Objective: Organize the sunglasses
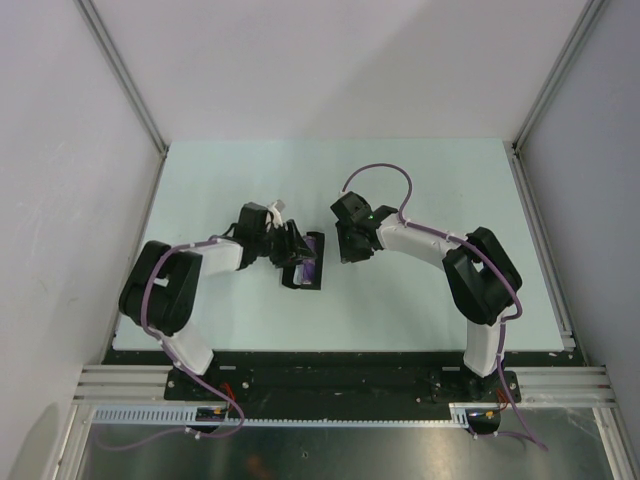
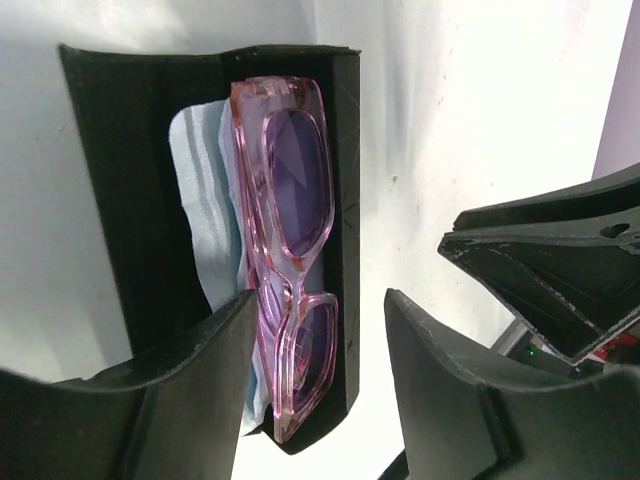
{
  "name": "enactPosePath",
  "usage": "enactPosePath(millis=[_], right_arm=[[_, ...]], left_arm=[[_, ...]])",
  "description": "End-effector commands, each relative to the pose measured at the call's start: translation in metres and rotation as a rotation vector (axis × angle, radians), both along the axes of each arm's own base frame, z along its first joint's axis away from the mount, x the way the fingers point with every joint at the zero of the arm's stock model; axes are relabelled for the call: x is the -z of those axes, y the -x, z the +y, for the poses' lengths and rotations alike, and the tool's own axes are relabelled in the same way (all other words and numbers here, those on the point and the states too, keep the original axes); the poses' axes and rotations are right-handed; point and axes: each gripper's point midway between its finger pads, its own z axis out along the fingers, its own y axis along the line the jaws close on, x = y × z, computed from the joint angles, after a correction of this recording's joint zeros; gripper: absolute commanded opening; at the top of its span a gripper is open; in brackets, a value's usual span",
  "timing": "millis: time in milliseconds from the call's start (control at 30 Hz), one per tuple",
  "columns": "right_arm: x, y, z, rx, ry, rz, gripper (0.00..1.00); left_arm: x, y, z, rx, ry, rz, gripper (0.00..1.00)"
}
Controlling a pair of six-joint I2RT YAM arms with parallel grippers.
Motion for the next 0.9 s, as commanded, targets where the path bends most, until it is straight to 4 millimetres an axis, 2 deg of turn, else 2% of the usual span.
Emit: enactPosePath(millis=[0,400,600,800,867], right_arm=[[-0.009,-0.002,0.004,-0.011,-0.020,-0.029,0.31],[-0.011,-0.003,0.004,0.001,-0.027,-0.028,0.32],[-0.013,-0.003,0.006,0.005,-0.037,-0.030,0.32],[-0.015,-0.004,0.006,0.003,-0.044,-0.034,0.32],[-0.017,-0.005,0.007,0.000,-0.049,-0.040,0.33]], left_arm=[[-0.024,-0.015,0.005,-0.051,-0.025,-0.074,0.60],[-0.045,-0.017,0.012,-0.066,-0.057,-0.130,0.64],[-0.069,-0.021,0.022,-0.073,-0.107,-0.183,0.66],[-0.107,-0.031,0.048,-0.142,-0.127,-0.280,0.69],[-0.107,-0.034,0.065,-0.200,-0.139,-0.280,0.71]])
